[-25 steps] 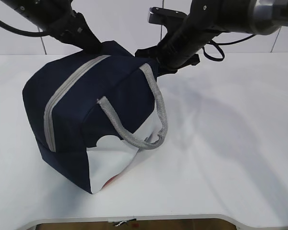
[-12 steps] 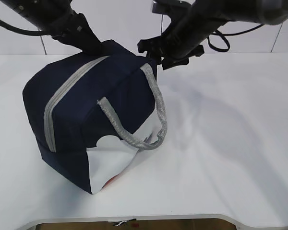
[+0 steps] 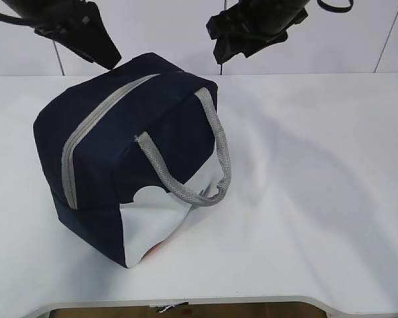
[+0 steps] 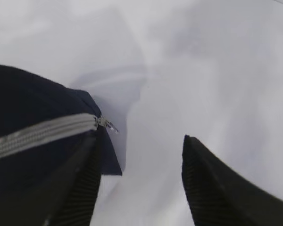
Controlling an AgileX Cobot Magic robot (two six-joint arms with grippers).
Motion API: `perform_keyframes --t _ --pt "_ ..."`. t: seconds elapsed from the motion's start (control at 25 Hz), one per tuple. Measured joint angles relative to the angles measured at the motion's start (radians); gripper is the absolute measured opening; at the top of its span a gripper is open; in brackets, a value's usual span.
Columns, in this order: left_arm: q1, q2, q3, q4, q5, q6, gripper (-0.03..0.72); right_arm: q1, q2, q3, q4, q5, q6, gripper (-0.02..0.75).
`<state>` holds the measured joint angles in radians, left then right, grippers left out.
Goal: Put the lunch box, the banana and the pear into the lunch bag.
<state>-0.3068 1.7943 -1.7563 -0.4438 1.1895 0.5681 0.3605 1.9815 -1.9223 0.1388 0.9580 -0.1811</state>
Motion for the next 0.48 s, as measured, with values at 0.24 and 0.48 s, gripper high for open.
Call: perform_keyframes --t 0.24,0.48 --pt "0.0 -0.05 -0.052 0.121 0.048 -0.17 0.418 0.0 -0.075 -0.025 -0.031 0.173 -0.012 0.449" --pt "0.0 -0.14 -0.054 0.202 0.058 -0.356 0.381 0.0 -0.151 -0.027 -0.033 0.284 -0.013 0.447"
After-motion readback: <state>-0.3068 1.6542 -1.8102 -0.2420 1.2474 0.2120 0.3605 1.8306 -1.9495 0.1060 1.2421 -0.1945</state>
